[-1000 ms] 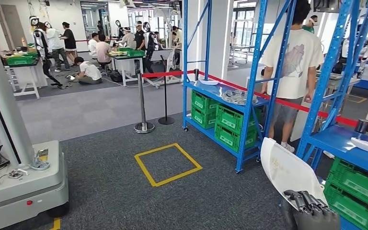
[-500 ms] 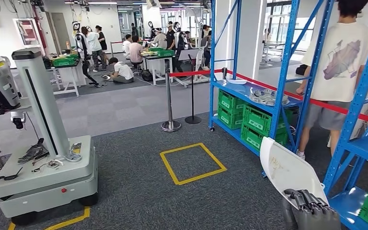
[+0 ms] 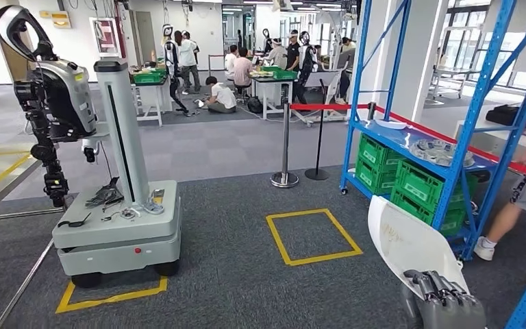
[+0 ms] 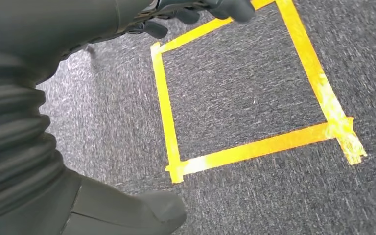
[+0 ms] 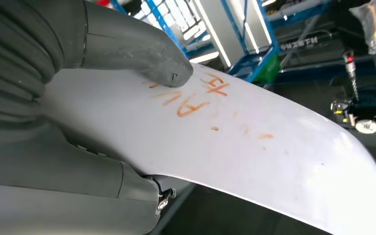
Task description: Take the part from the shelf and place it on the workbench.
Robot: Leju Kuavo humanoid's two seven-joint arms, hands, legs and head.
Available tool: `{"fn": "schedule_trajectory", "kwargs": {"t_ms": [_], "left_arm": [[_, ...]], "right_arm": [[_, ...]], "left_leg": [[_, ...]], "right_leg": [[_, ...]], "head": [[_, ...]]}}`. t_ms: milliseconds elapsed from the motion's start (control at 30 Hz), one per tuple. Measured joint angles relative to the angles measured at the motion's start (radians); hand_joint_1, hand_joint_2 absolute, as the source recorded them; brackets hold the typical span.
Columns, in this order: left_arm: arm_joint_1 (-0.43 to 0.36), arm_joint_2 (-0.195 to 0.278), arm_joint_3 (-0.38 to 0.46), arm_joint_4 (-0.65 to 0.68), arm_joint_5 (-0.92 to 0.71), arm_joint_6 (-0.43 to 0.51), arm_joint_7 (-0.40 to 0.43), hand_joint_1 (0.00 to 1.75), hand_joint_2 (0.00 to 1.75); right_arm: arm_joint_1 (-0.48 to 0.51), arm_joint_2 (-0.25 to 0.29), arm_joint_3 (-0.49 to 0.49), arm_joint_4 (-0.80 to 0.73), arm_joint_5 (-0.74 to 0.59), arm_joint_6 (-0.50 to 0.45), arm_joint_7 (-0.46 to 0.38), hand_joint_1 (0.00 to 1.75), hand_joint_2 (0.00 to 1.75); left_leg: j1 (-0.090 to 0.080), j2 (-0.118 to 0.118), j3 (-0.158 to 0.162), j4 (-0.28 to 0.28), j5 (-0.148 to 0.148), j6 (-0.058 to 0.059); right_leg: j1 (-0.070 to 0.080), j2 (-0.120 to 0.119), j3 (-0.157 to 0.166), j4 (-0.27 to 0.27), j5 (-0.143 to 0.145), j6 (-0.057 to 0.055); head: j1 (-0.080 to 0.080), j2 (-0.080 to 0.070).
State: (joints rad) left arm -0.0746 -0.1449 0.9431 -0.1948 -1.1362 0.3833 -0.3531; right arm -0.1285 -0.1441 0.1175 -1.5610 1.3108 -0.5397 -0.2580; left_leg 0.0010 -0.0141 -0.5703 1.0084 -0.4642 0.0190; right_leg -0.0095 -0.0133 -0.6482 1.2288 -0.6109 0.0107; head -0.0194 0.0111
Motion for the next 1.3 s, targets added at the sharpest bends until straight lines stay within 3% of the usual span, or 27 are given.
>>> {"fn": "schedule_trajectory", "kwargs": {"t_ms": [33, 67, 100, 167, 233, 267, 333, 400, 433, 500, 533, 567, 600, 633, 700, 767, 867, 933, 1000, 1033, 1067, 1100, 1167, 1200, 1233, 1300], "left_arm": [[0.0, 0.0, 0.0, 0.0, -0.002, 0.0, 0.0, 0.0, 1.75], [0.001, -0.001, 0.0, 0.0, -0.004, -0.001, 0.001, 0.0, 1.75], [0.002, -0.001, 0.0, 0.0, -0.005, -0.001, 0.001, 0.0, 1.75], [0.002, -0.001, 0.0, 0.001, -0.006, -0.002, 0.002, 0.0, 1.75], [0.001, -0.001, 0.0, 0.0, -0.006, -0.003, 0.002, 0.0, 1.75], [0.002, -0.001, 0.0, 0.0, -0.007, -0.004, 0.002, 0.0, 1.75], [0.004, -0.001, 0.0, 0.0, -0.007, -0.006, 0.003, 0.0, 1.75], [0.005, -0.001, 0.0, 0.0, -0.008, -0.007, 0.004, 0.0, 1.75], [0.004, -0.002, 0.0, 0.0, -0.008, -0.007, 0.005, 0.0, 1.75], [0.002, -0.002, 0.0, 0.001, -0.008, -0.007, 0.007, 0.0, 1.75], [0.002, -0.002, 0.0, 0.001, -0.008, -0.007, 0.008, 0.0, 1.75], [0.003, -0.002, 0.0, 0.001, -0.008, -0.007, 0.009, 0.0, 1.75], [0.004, -0.002, 0.0, 0.001, -0.008, -0.007, 0.009, 0.0, 1.75], [0.005, -0.002, 0.0, 0.001, -0.008, -0.007, 0.01, 0.0, 1.75], [0.004, -0.002, 0.0, 0.001, -0.008, -0.007, 0.01, 0.0, 1.75], [0.003, -0.001, 0.0, 0.0, -0.009, -0.007, 0.009, 0.0, 1.75], [0.006, -0.001, 0.0, 0.0, -0.009, -0.007, 0.009, 0.0, 1.75], [0.005, 0.0, 0.0, 0.0, -0.01, -0.007, 0.01, 0.0, 1.75], [0.003, 0.001, 0.0, 0.0, -0.012, -0.007, 0.009, 0.0, 1.75], [0.002, 0.001, 0.0, 0.0, -0.014, -0.007, 0.009, 0.0, 1.75], [0.002, 0.001, 0.0, 0.0, -0.016, -0.007, 0.009, 0.0, 1.75], [0.003, 0.001, 0.0, 0.0, -0.018, -0.007, 0.009, 0.0, 1.75], [0.003, 0.0, 0.0, 0.0, -0.021, -0.008, 0.009, 0.0, 1.75], [0.002, 0.0, 0.0, 0.0, -0.023, -0.008, 0.009, 0.0, 1.75], [0.002, 0.001, 0.0, 0.0, -0.024, -0.008, 0.01, 0.0, 1.75], [0.002, 0.001, 0.0, 0.0, -0.026, -0.008, 0.011, 0.0, 1.75]], "right_arm": [[0.004, 0.0, 0.0, 0.0, 0.0, 0.001, 0.0, 1.75, 1.75], [0.007, 0.0, 0.0, 0.0, 0.0, 0.002, 0.0, 1.75, 1.75], [0.009, 0.0, 0.0, 0.0, 0.001, 0.002, 0.0, 1.75, 1.75], [0.009, 0.0, 0.0, 0.0, 0.001, 0.003, 0.0, 1.75, 1.75], [0.009, 0.0, 0.0, -0.001, 0.004, 0.005, 0.0, 1.75, 1.75], [0.008, 0.0, 0.0, -0.001, 0.006, 0.006, 0.0, 1.75, 1.75], [0.007, 0.0, 0.0, -0.002, 0.008, 0.01, 0.0, 1.75, 1.75], [0.006, 0.0, 0.001, -0.003, 0.01, 0.013, 0.0, 1.75, 1.75], [0.005, 0.0, 0.001, -0.003, 0.011, 0.013, 0.0, 1.75, 1.75], [0.006, 0.0, 0.001, -0.005, 0.012, 0.014, 0.0, 1.75, 1.75], [0.007, 0.0, 0.002, -0.005, 0.012, 0.015, -0.001, 1.75, 1.75], [0.007, 0.0, 0.002, -0.005, 0.013, 0.015, -0.001, 1.75, 1.75], [0.008, 0.001, 0.004, -0.005, 0.014, 0.015, -0.001, 1.75, 1.75], [0.008, 0.001, 0.004, -0.005, 0.016, 0.015, -0.001, 1.75, 1.75], [0.008, 0.001, 0.005, -0.005, 0.017, 0.015, -0.001, 1.75, 1.75], [0.008, 0.001, 0.006, -0.005, 0.017, 0.014, -0.001, 1.75, 1.75], [0.008, 0.001, 0.007, -0.005, 0.018, 0.013, -0.001, 1.75, 1.75], [0.007, 0.0, 0.008, -0.007, 0.018, 0.011, -0.001, 1.75, 1.75], [0.01, -0.002, 0.01, -0.007, 0.018, 0.011, -0.001, 1.75, 1.75], [0.014, -0.004, 0.01, -0.007, 0.017, 0.012, -0.001, 1.75, 1.75], [0.017, -0.004, 0.01, -0.006, 0.017, 0.013, 0.0, 1.75, 1.75], [0.019, -0.005, 0.011, -0.006, 0.016, 0.012, 0.0, 1.75, 1.75], [0.02, -0.006, 0.011, -0.006, 0.016, 0.012, 0.0, 1.75, 1.75], [0.019, -0.007, 0.011, -0.006, 0.015, 0.012, 0.0, 1.75, 1.75], [0.019, -0.007, 0.012, -0.006, 0.015, 0.012, 0.0, 1.75, 1.75], [0.019, -0.008, 0.012, -0.006, 0.013, 0.012, 0.001, 1.75, 1.75]], "left_leg": [[0.0, -0.011, -0.001, 0.002, 0.0, 0.001], [0.001, -0.023, -0.003, 0.004, 0.0, 0.0], [0.002, -0.036, -0.004, 0.007, -0.001, -0.001], [0.005, -0.06, -0.006, 0.016, -0.003, -0.007], [0.005, -0.081, -0.012, 0.024, -0.006, -0.021], [0.005, -0.088, -0.017, 0.025, -0.006, -0.028], [0.006, -0.1, -0.025, 0.021, -0.002, -0.041], [0.006, -0.069, -0.037, 0.041, -0.017, -0.051], [0.005, -0.043, -0.053, 0.078, -0.042, -0.054], [0.005, -0.003, -0.107, 0.202, -0.11, -0.058], [0.005, 0.003, -0.134, 0.262, -0.136, -0.058], [0.005, 0.004, -0.146, 0.292, -0.142, -0.058], [0.005, 0.006, -0.14, 0.286, -0.13, -0.056], [0.004, 0.011, -0.115, 0.24, -0.102, -0.053], [-0.003, 0.047, -0.041, 0.103, -0.044, -0.042], [-0.01, 0.074, -0.003, 0.026, -0.024, -0.03], [-0.011, 0.049, -0.004, 0.014, -0.02, -0.015], [-0.004, 0.028, 0.007, 0.002, -0.012, -0.005], [0.0, 0.005, 0.011, -0.001, -0.008, 0.001], [0.0, -0.006, 0.01, 0.0, -0.008, 0.003], [0.0, -0.019, 0.01, 0.002, -0.009, 0.003], [-0.001, -0.033, 0.011, 0.004, -0.011, 0.003], [0.0, -0.058, 0.012, 0.011, -0.016, -0.002], [0.001, -0.069, 0.011, 0.015, -0.019, -0.005], [0.001, -0.08, 0.009, 0.018, -0.022, -0.011], [0.002, -0.098, 0.0, 0.019, -0.024, -0.022]], "right_leg": [[-0.001, 0.005, -0.028, 0.053, -0.016, 0.002], [-0.003, 0.006, -0.042, 0.075, -0.013, 0.004], [-0.004, 0.008, -0.036, 0.057, 0.008, 0.004], [-0.011, 0.029, 0.022, -0.068, 0.074, 0.006], [-0.012, 0.055, 0.067, -0.167, 0.108, 0.003], [-0.01, 0.061, 0.072, -0.182, 0.109, -0.002], [-0.007, 0.046, 0.07, -0.183, 0.113, -0.017], [-0.007, 0.029, 0.071, -0.187, 0.117, -0.032], [-0.007, 0.018, 0.071, -0.19, 0.118, -0.039], [-0.003, -0.003, 0.07, -0.19, 0.117, -0.046], [-0.001, -0.015, 0.069, -0.19, 0.117, -0.047], [0.0, -0.026, 0.069, -0.19, 0.116, -0.048], [0.002, -0.037, 0.069, -0.19, 0.116, -0.049], [0.003, -0.048, 0.07, -0.189, 0.115, -0.048], [0.006, -0.07, 0.075, -0.189, 0.111, -0.044], [0.008, -0.087, 0.079, -0.188, 0.108, -0.036], [0.005, -0.105, 0.086, -0.193, 0.105, -0.018], [0.002, -0.067, 0.074, -0.154, 0.078, -0.005], [-0.002, -0.011, 0.016, -0.033, 0.021, 0.004], [-0.002, 0.0, -0.019, 0.031, 0.0, 0.006], [-0.003, 0.005, -0.045, 0.074, -0.005, 0.007], [-0.003, 0.007, -0.053, 0.075, 0.011, 0.006], [-0.005, 0.021, -0.016, -0.031, 0.086, 0.004], [-0.008, 0.041, 0.012, -0.099, 0.115, 0.002], [-0.009, 0.059, 0.034, -0.15, 0.133, 0.001], [-0.007, 0.076, 0.051, -0.187, 0.132, -0.004]], "head": [[0.0, 0.0], [0.0, 0.0], [0.0, 0.0], [0.0, 0.0], [0.0, 0.0], [0.0, 0.0], [0.0, 0.0], [-0.001, 0.0], [-0.002, 0.0], [-0.004, 0.0], [-0.004, 0.0], [-0.004, 0.0], [-0.004, 0.0], [-0.004, 0.0], [-0.004, 0.0], [-0.004, 0.0], [-0.003, 0.0], [-0.003, 0.0], [-0.002, 0.0], [-0.001, 0.0], [-0.001, 0.0], [-0.001, 0.0], [-0.001, 0.0], [-0.001, 0.0], [-0.001, 0.0], [-0.002, 0.0]]}}
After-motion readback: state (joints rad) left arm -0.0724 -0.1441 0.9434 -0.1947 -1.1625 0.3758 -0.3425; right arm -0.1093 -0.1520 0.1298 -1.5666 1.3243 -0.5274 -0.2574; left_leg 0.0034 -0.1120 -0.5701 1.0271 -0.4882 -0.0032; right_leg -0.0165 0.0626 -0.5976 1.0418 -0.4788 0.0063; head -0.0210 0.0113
